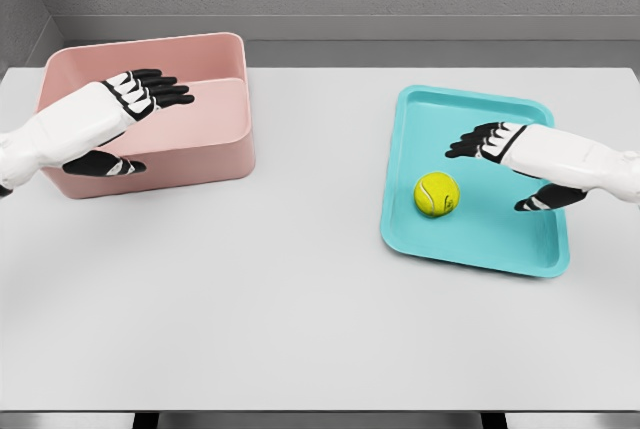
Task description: Put the tennis from the blue tray into the pink basket with both arms
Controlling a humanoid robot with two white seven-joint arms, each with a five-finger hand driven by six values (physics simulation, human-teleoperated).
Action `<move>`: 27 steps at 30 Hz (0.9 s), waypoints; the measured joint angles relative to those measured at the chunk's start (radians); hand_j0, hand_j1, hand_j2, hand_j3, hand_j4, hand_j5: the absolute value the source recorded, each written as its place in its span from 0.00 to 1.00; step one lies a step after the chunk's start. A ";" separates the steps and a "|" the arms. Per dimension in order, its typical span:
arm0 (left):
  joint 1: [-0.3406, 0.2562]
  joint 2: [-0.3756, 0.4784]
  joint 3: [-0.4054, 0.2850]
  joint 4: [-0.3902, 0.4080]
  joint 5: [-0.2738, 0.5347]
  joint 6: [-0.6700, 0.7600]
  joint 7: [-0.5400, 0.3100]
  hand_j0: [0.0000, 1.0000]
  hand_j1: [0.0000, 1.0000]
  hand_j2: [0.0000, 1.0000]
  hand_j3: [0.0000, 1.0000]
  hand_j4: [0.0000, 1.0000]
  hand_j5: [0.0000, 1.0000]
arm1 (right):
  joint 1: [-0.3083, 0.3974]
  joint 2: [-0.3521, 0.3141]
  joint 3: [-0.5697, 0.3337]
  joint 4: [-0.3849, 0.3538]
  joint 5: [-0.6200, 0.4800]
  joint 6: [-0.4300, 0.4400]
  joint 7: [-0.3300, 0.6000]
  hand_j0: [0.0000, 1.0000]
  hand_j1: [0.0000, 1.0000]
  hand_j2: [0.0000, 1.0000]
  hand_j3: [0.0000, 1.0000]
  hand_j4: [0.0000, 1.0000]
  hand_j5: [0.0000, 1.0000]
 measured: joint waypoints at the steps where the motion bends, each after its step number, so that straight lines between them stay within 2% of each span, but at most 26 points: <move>1: -0.002 0.000 0.000 0.000 0.000 0.000 0.000 1.00 1.00 1.00 1.00 1.00 1.00 | 0.000 0.001 0.001 -0.003 0.000 0.000 0.001 1.00 1.00 1.00 1.00 1.00 1.00; 8: 0.000 0.001 0.000 0.000 0.001 0.000 0.000 1.00 1.00 1.00 1.00 1.00 1.00 | 0.011 0.056 0.006 -0.005 -0.004 0.000 -0.058 1.00 1.00 1.00 1.00 1.00 1.00; 27: -0.003 -0.009 0.011 -0.016 -0.010 0.000 -0.065 1.00 1.00 1.00 1.00 1.00 1.00 | 0.003 0.162 0.025 0.076 0.056 0.000 -0.042 1.00 1.00 1.00 1.00 1.00 1.00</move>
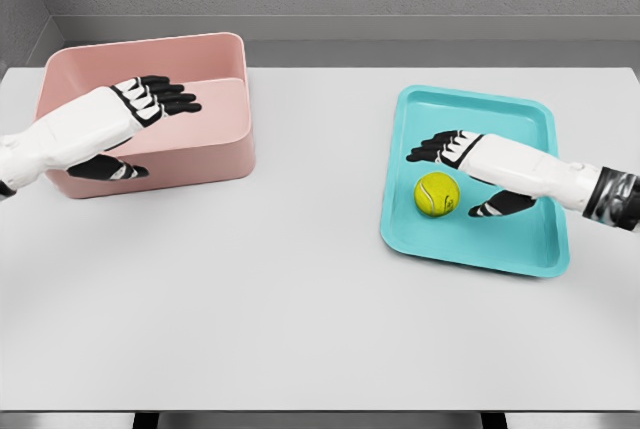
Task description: Put the tennis from the blue tray into the pink basket with both arms
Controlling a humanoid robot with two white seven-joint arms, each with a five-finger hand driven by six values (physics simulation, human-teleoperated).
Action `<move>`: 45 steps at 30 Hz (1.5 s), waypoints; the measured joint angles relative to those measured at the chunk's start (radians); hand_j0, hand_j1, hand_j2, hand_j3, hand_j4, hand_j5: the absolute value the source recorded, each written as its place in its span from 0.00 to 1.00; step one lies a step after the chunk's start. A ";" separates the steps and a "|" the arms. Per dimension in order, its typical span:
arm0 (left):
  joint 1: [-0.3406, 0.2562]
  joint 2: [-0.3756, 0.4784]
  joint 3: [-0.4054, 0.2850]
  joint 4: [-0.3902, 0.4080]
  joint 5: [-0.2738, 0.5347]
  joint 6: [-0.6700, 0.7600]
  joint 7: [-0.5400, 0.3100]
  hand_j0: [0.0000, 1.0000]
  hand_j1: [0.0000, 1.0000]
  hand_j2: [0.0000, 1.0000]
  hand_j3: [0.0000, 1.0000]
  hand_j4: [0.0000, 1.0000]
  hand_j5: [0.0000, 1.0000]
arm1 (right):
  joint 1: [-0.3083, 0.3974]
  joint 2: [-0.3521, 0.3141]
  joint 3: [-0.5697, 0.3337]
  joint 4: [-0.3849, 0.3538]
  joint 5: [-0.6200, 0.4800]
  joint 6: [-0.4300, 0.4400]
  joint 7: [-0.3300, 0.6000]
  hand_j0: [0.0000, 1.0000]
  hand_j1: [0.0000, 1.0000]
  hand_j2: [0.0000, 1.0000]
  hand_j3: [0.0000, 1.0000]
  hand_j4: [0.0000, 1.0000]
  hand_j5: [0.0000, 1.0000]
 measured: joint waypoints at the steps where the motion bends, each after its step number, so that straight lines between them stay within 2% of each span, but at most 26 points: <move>1: 0.000 0.000 0.000 -0.002 0.000 0.000 -0.001 1.00 1.00 1.00 1.00 1.00 1.00 | -0.002 0.003 0.000 0.007 0.003 0.000 0.000 1.00 1.00 1.00 1.00 1.00 1.00; 15: 0.002 0.000 -0.002 -0.019 0.000 0.000 -0.033 1.00 1.00 1.00 1.00 1.00 1.00 | -0.018 0.021 0.019 0.028 0.014 0.000 0.000 1.00 1.00 1.00 1.00 1.00 1.00; 25: 0.002 0.001 -0.005 -0.018 -0.001 0.000 -0.041 1.00 1.00 1.00 1.00 1.00 1.00 | -0.035 0.044 0.052 0.089 0.028 0.000 -0.001 0.98 0.98 0.98 0.98 0.98 0.98; 45: 0.002 0.001 -0.008 -0.018 0.000 0.000 -0.049 1.00 1.00 1.00 1.00 1.00 1.00 | -0.041 0.076 0.055 0.119 0.028 0.000 0.024 0.97 0.97 0.97 0.97 0.97 0.97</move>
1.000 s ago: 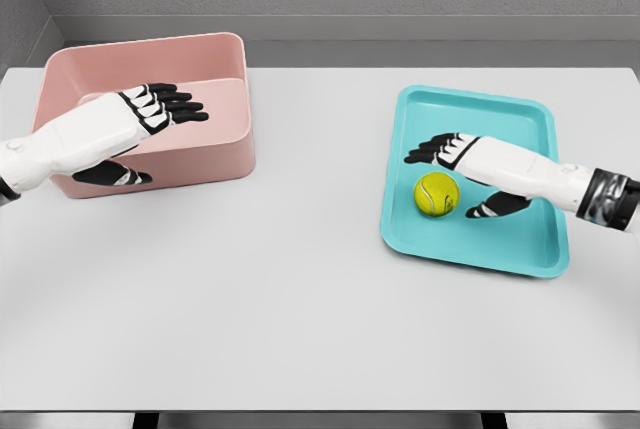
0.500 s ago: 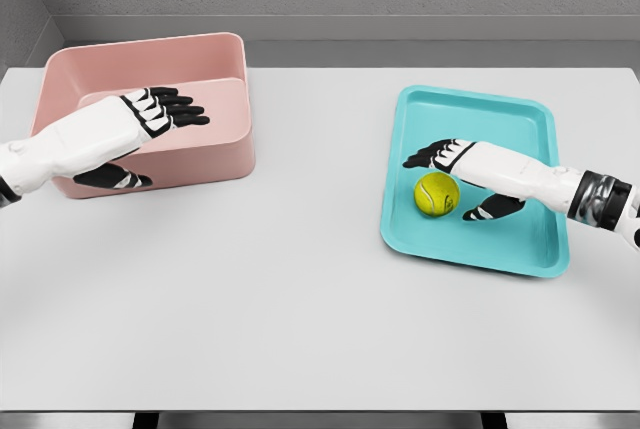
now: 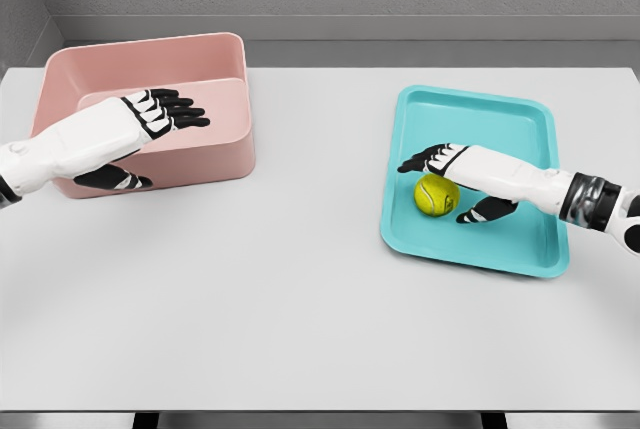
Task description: Put the tennis from the blue tray into the pink basket with both arms
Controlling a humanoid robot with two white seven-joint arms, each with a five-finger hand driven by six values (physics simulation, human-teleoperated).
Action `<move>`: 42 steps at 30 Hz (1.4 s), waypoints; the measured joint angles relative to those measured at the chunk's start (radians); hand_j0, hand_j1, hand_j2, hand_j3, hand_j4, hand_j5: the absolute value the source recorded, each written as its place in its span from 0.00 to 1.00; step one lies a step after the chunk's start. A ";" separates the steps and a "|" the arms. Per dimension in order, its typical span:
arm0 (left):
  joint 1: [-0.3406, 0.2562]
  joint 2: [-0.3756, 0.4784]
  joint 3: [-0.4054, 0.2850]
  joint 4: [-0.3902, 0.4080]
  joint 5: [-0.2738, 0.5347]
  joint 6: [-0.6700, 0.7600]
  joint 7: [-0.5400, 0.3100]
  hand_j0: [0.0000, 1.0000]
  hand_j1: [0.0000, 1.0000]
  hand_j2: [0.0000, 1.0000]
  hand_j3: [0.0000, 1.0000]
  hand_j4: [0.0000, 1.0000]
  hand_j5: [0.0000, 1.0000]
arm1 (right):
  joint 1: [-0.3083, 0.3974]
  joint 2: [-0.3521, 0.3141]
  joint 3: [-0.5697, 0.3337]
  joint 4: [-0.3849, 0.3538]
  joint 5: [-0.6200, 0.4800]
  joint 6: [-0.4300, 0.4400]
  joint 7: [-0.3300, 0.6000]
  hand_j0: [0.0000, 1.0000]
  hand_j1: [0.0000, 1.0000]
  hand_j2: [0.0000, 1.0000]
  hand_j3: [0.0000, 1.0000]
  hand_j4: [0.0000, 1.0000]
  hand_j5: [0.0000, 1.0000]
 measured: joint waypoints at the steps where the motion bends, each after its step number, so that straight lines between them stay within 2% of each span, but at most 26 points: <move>1: 0.000 0.000 0.000 0.000 0.000 0.000 0.000 1.00 1.00 1.00 1.00 1.00 1.00 | 0.000 0.000 0.000 0.000 0.000 0.000 0.000 0.98 0.98 0.98 0.98 0.98 0.98; 27: 0.006 0.012 0.009 -0.002 0.005 0.000 0.000 1.00 1.00 1.00 1.00 1.00 1.00 | 0.005 0.015 0.002 0.031 0.000 0.000 0.025 0.96 0.96 0.96 0.96 0.96 0.96; 29: 0.005 0.011 0.008 -0.002 0.004 0.000 0.000 1.00 1.00 1.00 1.00 1.00 1.00 | 0.003 0.015 0.002 0.037 0.000 0.000 0.025 0.93 0.93 0.93 0.93 0.93 0.93; 35: 0.006 0.009 0.009 -0.003 0.003 0.000 0.000 1.00 1.00 1.00 1.00 1.00 1.00 | 0.003 0.025 0.002 0.044 0.004 0.000 0.040 0.75 0.75 0.75 0.75 0.75 0.75; 42: 0.002 0.010 0.009 -0.002 0.002 0.000 0.000 1.00 1.00 1.00 1.00 1.00 1.00 | 0.003 0.035 0.002 0.045 0.009 0.000 0.051 0.71 0.71 0.71 0.71 0.71 0.71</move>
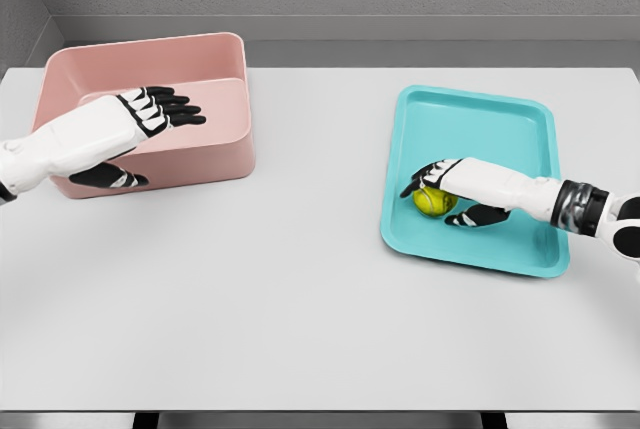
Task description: Put the tennis from the blue tray into the pink basket with both arms
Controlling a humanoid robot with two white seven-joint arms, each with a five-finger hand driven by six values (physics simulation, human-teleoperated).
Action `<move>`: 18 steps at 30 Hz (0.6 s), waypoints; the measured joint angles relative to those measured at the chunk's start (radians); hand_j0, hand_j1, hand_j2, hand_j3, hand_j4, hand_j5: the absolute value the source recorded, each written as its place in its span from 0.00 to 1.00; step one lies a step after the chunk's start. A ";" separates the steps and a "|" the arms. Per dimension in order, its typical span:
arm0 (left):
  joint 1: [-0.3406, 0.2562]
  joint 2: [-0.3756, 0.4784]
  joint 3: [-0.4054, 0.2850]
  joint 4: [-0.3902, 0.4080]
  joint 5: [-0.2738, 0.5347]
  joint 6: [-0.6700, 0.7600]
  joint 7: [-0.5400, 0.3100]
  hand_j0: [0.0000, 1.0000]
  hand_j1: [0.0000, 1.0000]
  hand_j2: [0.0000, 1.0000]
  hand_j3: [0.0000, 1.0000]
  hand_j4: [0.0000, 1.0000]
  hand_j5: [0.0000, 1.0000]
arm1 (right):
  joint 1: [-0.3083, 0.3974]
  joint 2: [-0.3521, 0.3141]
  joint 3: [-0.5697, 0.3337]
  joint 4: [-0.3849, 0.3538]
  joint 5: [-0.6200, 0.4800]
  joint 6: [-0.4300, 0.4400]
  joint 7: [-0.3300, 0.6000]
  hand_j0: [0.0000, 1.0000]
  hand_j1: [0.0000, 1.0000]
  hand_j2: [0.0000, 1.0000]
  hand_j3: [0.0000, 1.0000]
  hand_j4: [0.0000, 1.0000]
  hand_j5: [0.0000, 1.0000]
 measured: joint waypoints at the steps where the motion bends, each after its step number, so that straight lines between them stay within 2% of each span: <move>1: 0.000 0.000 0.000 0.000 0.000 0.000 0.000 1.00 1.00 1.00 1.00 1.00 1.00 | 0.002 0.000 0.000 0.000 -0.001 0.000 0.000 0.71 0.71 0.71 0.71 0.71 0.71; 3: 0.000 0.000 0.000 0.000 0.000 0.000 0.000 1.00 1.00 1.00 1.00 1.00 1.00 | 0.003 0.001 -0.001 0.000 -0.001 0.000 0.000 0.69 0.69 0.69 0.69 0.69 0.69; 5: 0.000 0.001 0.000 0.000 0.001 0.000 0.000 1.00 1.00 1.00 1.00 1.00 1.00 | 0.003 0.001 -0.002 0.000 -0.002 0.001 0.000 0.62 0.62 0.62 0.62 0.62 0.62; 10: 0.000 0.000 0.000 0.000 0.001 0.000 0.000 1.00 1.00 1.00 1.00 1.00 1.00 | 0.002 0.001 -0.004 0.000 -0.001 0.000 0.000 0.56 0.56 0.56 0.56 0.56 0.56; 18: 0.000 -0.001 0.000 0.000 0.003 0.000 0.001 1.00 1.00 1.00 1.00 1.00 1.00 | 0.000 0.001 -0.005 0.000 0.001 0.000 0.002 0.56 0.56 0.56 0.56 0.56 0.56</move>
